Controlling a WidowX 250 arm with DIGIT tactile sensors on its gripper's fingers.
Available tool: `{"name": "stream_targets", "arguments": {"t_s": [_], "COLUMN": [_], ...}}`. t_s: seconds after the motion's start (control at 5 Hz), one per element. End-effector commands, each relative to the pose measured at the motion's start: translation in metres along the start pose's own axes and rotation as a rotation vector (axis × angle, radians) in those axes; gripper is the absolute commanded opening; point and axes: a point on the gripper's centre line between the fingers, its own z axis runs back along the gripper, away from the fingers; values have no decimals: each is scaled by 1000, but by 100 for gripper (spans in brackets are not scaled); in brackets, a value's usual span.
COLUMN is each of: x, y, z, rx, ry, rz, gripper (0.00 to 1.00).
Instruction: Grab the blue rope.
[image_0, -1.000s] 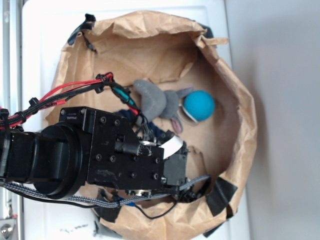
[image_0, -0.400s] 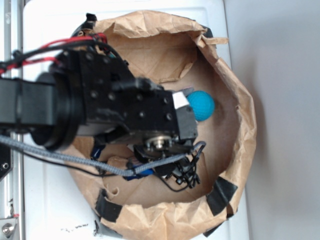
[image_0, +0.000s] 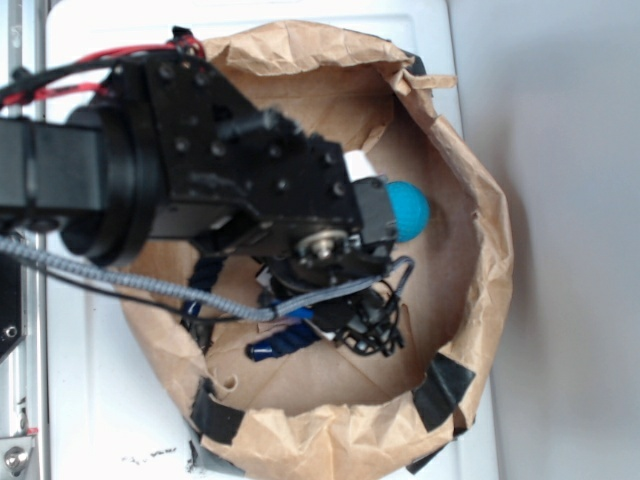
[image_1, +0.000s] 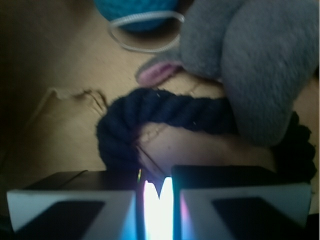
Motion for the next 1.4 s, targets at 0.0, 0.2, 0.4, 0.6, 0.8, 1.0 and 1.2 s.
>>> {"name": "stream_targets", "arguments": {"t_s": [0.0,0.2,0.4,0.6,0.8,1.0,1.2], "x": [20,5,-13,-19,-15,-10,-3], "y": [2,-5,-12,-21,-34,-37,-35], "z": [20,5,-5,-9,-22,-38,-47], "rx": [-47,-11,23,30,45,55,49], "ry": [-21,-62,-90,-79,-93,-122,-142], "rz": [-17,-52,-61,-58,-44,-40,-53], "gripper": [100,100,100,100,100,100,100]}}
